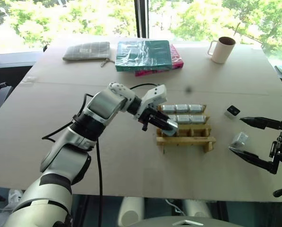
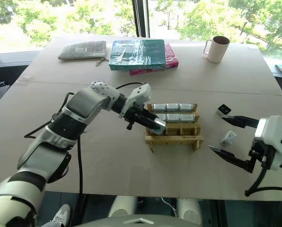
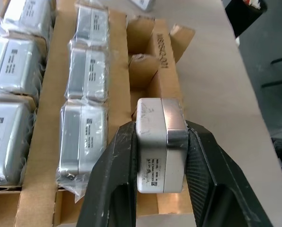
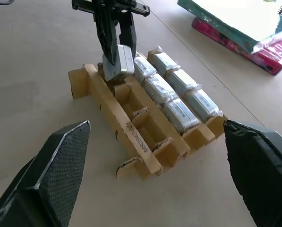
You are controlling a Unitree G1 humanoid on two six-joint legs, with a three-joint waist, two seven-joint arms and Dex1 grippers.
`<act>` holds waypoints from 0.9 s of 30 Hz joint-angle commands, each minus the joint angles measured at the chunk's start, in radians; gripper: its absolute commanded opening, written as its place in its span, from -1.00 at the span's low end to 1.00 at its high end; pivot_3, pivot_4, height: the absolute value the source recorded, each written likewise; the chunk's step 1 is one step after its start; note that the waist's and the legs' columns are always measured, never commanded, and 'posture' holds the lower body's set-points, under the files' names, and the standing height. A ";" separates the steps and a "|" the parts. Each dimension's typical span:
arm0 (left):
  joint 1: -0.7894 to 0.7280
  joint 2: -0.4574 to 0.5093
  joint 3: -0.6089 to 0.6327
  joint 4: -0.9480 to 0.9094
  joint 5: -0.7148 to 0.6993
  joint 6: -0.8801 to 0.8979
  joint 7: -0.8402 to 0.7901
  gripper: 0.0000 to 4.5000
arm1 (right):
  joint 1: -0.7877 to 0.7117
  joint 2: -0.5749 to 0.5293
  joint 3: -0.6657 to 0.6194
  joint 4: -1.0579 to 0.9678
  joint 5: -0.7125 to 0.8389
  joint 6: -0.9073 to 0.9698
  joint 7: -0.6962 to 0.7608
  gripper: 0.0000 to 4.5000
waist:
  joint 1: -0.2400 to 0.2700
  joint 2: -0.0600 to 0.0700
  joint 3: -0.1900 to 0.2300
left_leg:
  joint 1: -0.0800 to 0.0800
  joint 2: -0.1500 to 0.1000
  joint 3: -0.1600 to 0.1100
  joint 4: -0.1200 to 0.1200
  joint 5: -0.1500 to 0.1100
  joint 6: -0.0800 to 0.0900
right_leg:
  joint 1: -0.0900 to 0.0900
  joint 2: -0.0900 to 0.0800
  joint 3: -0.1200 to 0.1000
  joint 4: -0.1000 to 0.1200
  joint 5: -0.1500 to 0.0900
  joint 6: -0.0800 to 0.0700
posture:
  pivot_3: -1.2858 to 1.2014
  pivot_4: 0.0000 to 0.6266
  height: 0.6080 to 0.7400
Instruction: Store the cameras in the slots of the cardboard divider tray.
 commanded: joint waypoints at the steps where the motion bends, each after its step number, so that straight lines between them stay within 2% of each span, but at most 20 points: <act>1: -0.041 -0.004 -0.015 0.007 0.053 -0.040 -0.024 -0.64 | 0.056 0.025 -0.094 -0.038 -0.001 -0.037 0.005 0.98 | -0.002 0.000 0.000 | 0.000 0.000 0.000 0.001 0.000 0.000 | 0.000 0.000 0.000 0.000 0.000 0.000 | 0.03 -0.52 1.00; 11: -0.114 -0.012 -0.081 0.002 0.203 -0.095 -0.044 -0.64 | 0.121 0.059 -0.114 -0.079 0.001 -0.064 -0.027 0.98 | -0.002 0.001 0.000 | 0.000 0.001 0.000 0.003 0.000 0.000 | 0.000 0.001 0.001 0.001 0.000 0.001 | 0.03 -0.52 1.00; 16: -0.148 0.048 -0.133 -0.190 0.245 0.035 -0.092 -0.64 | 0.139 0.081 -0.108 -0.098 -0.012 -0.087 -0.048 0.98 | -0.002 0.001 0.000 | -0.001 0.002 -0.001 0.002 -0.001 0.001 | 0.000 0.001 0.001 0.000 0.000 0.001 | 0.03 -0.52 1.00; 19: -0.148 0.065 -0.143 -0.225 0.253 0.048 -0.102 -0.64 | 0.144 0.087 -0.099 -0.101 -0.021 -0.100 -0.057 0.98 | -0.002 0.001 0.000 | -0.001 0.002 0.000 0.002 -0.001 0.001 | 0.000 0.001 0.002 0.000 0.000 0.001 | 0.03 -0.52 1.00; 27: -0.059 0.121 -0.157 -0.220 0.316 -0.087 -0.084 -0.64 | 0.157 0.096 -0.080 -0.107 -0.039 -0.122 -0.074 0.98 | -0.003 0.003 -0.002 | 0.001 0.002 0.001 0.002 -0.001 0.001 | 0.000 0.002 0.003 0.000 0.000 0.001 | 0.03 -0.52 1.00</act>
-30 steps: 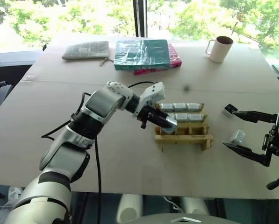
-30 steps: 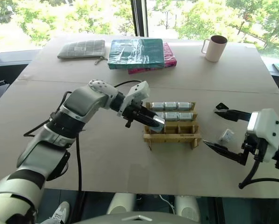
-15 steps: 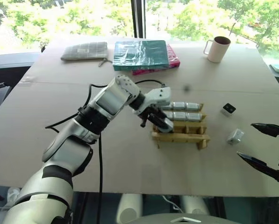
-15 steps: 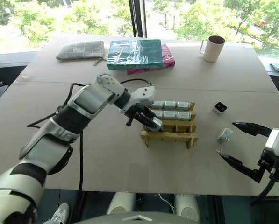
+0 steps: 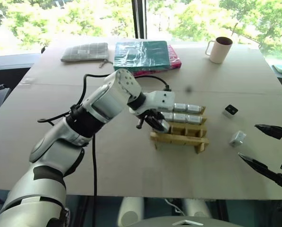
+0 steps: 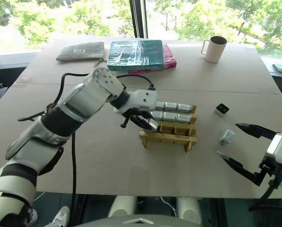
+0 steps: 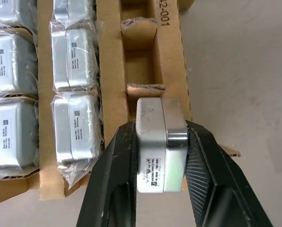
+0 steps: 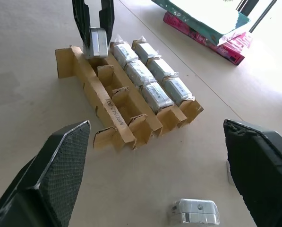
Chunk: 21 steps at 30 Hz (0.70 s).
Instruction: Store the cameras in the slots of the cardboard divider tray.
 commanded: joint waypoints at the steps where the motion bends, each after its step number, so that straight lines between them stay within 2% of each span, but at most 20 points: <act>1: 0.035 0.005 -0.022 0.032 0.056 -0.063 0.015 -0.64 | 0.005 0.001 -0.005 -0.027 -0.004 -0.023 -0.012 0.98 | 0.000 0.001 -0.001 | 0.000 0.000 0.000 0.000 0.000 0.000 | 0.000 0.000 0.000 0.000 0.000 0.000 | 0.03 -0.52 1.00; 5: 0.019 -0.040 -0.027 0.115 0.097 -0.126 0.033 -0.64 | 0.013 0.003 -0.006 -0.032 -0.007 -0.030 -0.017 0.98 | 0.002 0.001 -0.001 | 0.001 0.000 0.000 0.001 0.000 0.000 | 0.001 0.000 0.000 0.000 0.000 0.000 | 0.03 -0.52 1.00; 12: -0.029 -0.119 -0.006 0.150 0.109 -0.135 0.028 -0.64 | 0.017 0.003 0.003 -0.039 -0.012 -0.034 -0.030 0.98 | 0.002 0.002 -0.001 | 0.000 0.000 -0.001 0.002 0.000 0.000 | 0.001 0.001 0.000 0.001 0.000 0.000 | 0.03 -0.52 1.00; 13: -0.042 -0.131 0.009 0.137 0.093 -0.107 0.020 -0.18 | 0.017 0.003 0.004 -0.040 -0.012 -0.033 -0.031 1.00 | 0.003 0.002 -0.001 | 0.000 0.000 -0.001 0.003 0.000 0.000 | 0.001 0.001 0.000 0.001 0.000 0.000 | 0.03 -0.52 1.00; 15: -0.064 -0.151 0.049 0.108 0.054 -0.028 0.012 0.09 | 0.021 0.006 0.008 -0.046 -0.013 -0.031 -0.037 1.00 | 0.004 0.002 -0.001 | -0.002 0.000 -0.001 0.004 -0.001 0.001 | 0.001 0.000 0.000 0.001 0.000 0.000 | 0.03 -0.52 1.00; 17: -0.108 -0.134 0.104 0.053 -0.037 0.119 -0.050 0.48 | 0.029 0.013 0.014 -0.059 -0.014 -0.016 -0.056 1.00 | 0.003 0.001 0.000 | -0.003 0.000 -0.001 0.005 -0.002 0.003 | 0.000 0.000 0.000 0.000 0.000 0.001 | 0.03 -0.52 1.00; 21: -0.188 -0.079 0.204 0.016 -0.181 0.332 -0.107 0.48 | 0.048 0.022 0.038 -0.087 -0.004 0.044 -0.122 1.00 | -0.001 0.002 0.000 | -0.004 0.000 -0.001 0.005 -0.002 0.003 | -0.001 0.000 0.000 0.000 0.000 0.001 | 0.03 -0.52 1.00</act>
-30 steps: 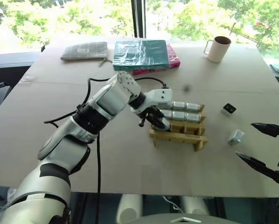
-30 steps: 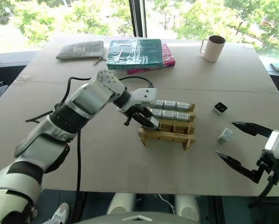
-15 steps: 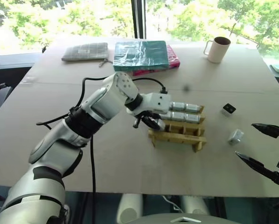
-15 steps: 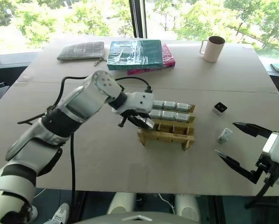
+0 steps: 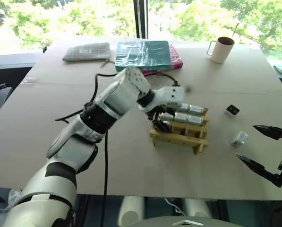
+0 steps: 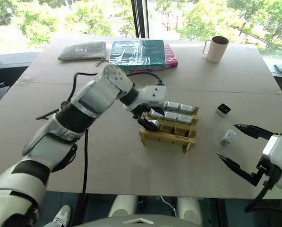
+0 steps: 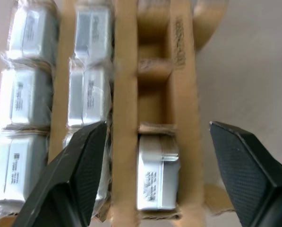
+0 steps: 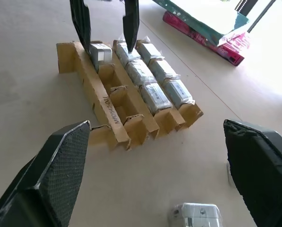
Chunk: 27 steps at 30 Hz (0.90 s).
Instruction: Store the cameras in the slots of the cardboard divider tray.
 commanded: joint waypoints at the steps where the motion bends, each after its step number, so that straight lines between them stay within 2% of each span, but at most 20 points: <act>1: -0.080 0.043 0.137 -0.049 -0.130 0.184 -0.020 0.48 | 0.009 0.010 0.021 -0.058 0.005 0.056 -0.088 1.00 | -0.001 0.001 0.000 | 0.001 0.000 0.000 0.000 0.000 0.000 | 0.000 0.000 0.000 0.000 0.000 0.000 | 0.03 -0.52 1.00; 5: -0.040 0.058 0.297 -0.075 -0.237 0.318 0.081 0.48 | -0.010 0.035 0.094 -0.151 -0.080 0.149 -0.271 1.00 | 0.000 0.002 -0.001 | 0.003 0.000 0.001 0.000 0.000 0.000 | 0.001 0.000 0.001 0.001 0.000 0.000 | 0.03 -0.52 1.00; 8: 0.140 0.006 0.502 -0.136 -0.287 0.208 0.228 0.48 | -0.029 0.046 0.153 -0.193 -0.054 0.239 -0.357 1.00 | -0.001 0.004 -0.003 | 0.003 0.001 0.001 0.000 0.000 0.000 | 0.001 -0.001 0.002 0.001 0.000 0.000 | 0.03 -0.52 1.00; 12: 0.331 0.050 0.466 -0.171 -0.205 0.046 0.340 0.48 | -0.049 0.067 0.204 -0.211 -0.056 0.267 -0.407 1.00 | 0.001 0.003 -0.002 | 0.003 0.001 0.002 0.000 0.000 0.000 | 0.001 -0.001 0.003 0.002 0.000 0.000 | 0.03 -0.52 1.00; 17: 0.427 0.023 0.418 -0.153 -0.150 -0.057 0.460 0.48 | -0.045 0.053 0.184 -0.202 -0.024 0.248 -0.364 1.00 | 0.017 0.003 -0.003 | 0.002 0.000 0.002 0.001 0.000 0.001 | 0.002 -0.001 0.003 0.002 0.001 0.002 | 0.03 -0.52 1.00; 27: 0.533 -0.014 0.301 -0.155 -0.088 -0.239 0.539 0.48 | -0.007 0.054 0.177 -0.216 -0.028 0.231 -0.375 1.00 | 0.015 0.003 -0.003 | 0.003 0.000 0.003 0.002 -0.002 0.002 | 0.003 -0.001 0.005 0.001 0.003 0.001 | 0.03 -0.52 1.00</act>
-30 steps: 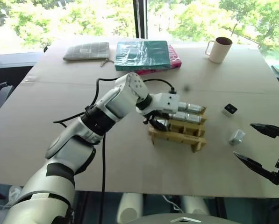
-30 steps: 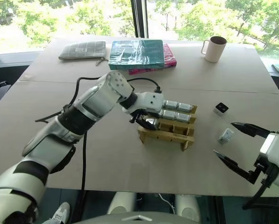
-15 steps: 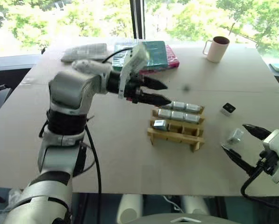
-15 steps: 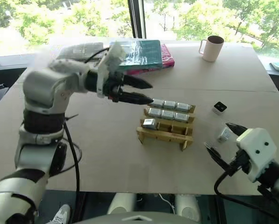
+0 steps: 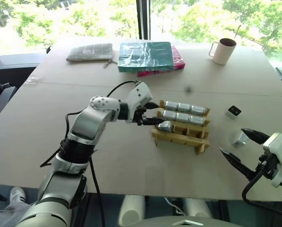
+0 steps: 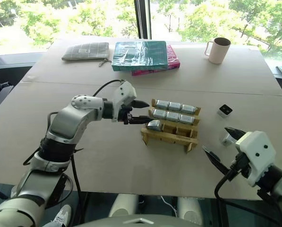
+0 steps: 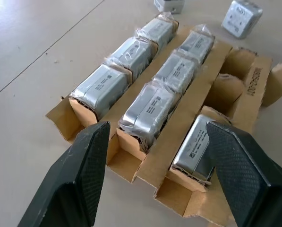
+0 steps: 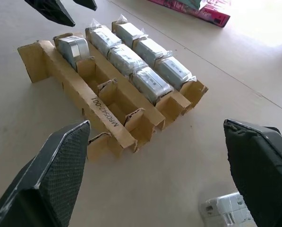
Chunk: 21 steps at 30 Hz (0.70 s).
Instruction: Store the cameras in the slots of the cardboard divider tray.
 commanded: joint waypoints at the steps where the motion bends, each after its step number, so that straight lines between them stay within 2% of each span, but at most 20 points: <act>1: 0.014 -0.012 -0.044 -0.015 0.051 -0.111 0.026 0.48 | 0.014 -0.002 -0.018 -0.040 0.005 -0.033 -0.014 1.00 | 0.000 0.000 0.000 | 0.000 0.000 0.000 0.000 0.000 0.000 | 0.000 0.000 0.000 0.000 0.000 0.000 | 0.03 -0.52 1.00; 10: 0.039 -0.028 -0.102 0.025 0.103 -0.234 0.020 0.48 | 0.013 -0.014 -0.029 -0.040 0.018 -0.007 -0.076 1.00 | 0.000 0.000 0.000 | 0.000 0.000 0.000 0.000 0.000 0.000 | 0.000 -0.001 0.000 0.000 0.000 -0.001 | 0.03 -0.52 1.00; 16: 0.048 -0.043 0.039 0.002 -0.044 -0.113 0.026 0.48 | -0.007 -0.035 -0.040 -0.040 0.057 0.068 -0.138 1.00 | -0.004 0.000 0.000 | 0.000 0.000 0.000 0.000 0.000 0.000 | 0.000 -0.001 0.000 0.000 0.000 0.000 | 0.03 -0.52 1.00; 19: 0.094 -0.012 0.110 -0.010 -0.092 -0.143 0.009 0.48 | -0.019 -0.034 -0.018 -0.040 0.042 0.100 -0.196 1.00 | -0.013 0.000 0.000 | 0.000 0.000 0.000 0.000 0.000 0.000 | 0.000 0.000 0.000 0.000 0.000 0.000 | 0.03 -0.52 1.00; 21: 0.127 -0.027 0.193 -0.007 -0.147 -0.202 0.010 0.48 | -0.042 -0.030 -0.008 -0.040 0.035 0.152 -0.261 1.00 | -0.014 0.000 -0.001 | 0.000 0.000 0.000 0.000 0.000 0.000 | 0.000 -0.001 0.001 0.000 0.000 0.000 | 0.03 -0.52 1.00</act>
